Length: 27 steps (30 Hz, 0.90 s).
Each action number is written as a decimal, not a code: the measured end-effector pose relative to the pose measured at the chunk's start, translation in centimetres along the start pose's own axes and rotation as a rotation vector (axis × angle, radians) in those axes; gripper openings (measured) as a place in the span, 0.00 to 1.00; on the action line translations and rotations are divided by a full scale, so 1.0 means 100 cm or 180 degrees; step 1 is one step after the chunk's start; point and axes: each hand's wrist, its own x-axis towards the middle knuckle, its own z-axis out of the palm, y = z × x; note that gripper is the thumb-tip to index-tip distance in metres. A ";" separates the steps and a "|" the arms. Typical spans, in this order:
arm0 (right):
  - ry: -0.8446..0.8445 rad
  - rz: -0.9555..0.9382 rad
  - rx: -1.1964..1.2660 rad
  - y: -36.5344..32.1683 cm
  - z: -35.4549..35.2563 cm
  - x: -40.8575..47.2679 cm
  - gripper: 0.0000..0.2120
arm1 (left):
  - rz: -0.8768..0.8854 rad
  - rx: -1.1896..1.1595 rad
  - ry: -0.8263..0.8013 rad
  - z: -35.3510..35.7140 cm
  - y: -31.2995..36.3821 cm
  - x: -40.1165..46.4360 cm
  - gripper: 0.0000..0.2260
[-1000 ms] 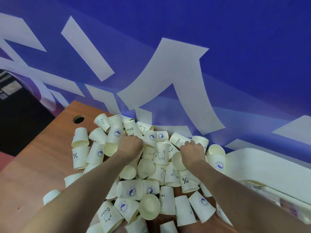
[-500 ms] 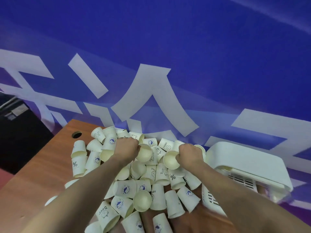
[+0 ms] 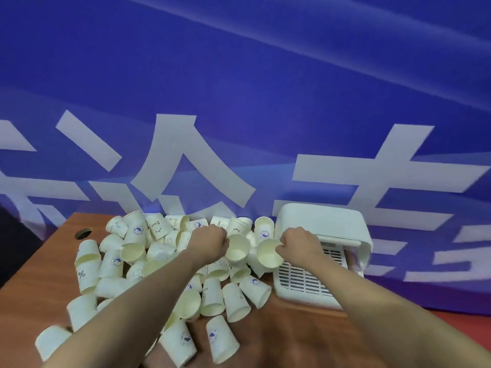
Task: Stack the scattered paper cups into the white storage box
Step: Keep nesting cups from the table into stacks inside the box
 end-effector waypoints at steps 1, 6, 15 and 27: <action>-0.0006 0.0031 0.0026 0.010 0.000 -0.005 0.07 | 0.0058 -0.0020 -0.0035 0.002 0.010 0.000 0.13; -0.0088 0.0280 0.0130 0.061 -0.001 -0.036 0.09 | 0.0251 -0.0044 -0.0181 0.007 0.070 0.001 0.12; -0.0084 0.0911 0.0232 0.131 -0.002 -0.069 0.06 | 0.0078 -0.0147 -0.0135 0.020 0.147 0.010 0.13; -0.0217 0.1049 0.0510 0.154 0.013 -0.051 0.07 | -0.0356 -0.0410 -0.0384 0.060 0.165 0.035 0.12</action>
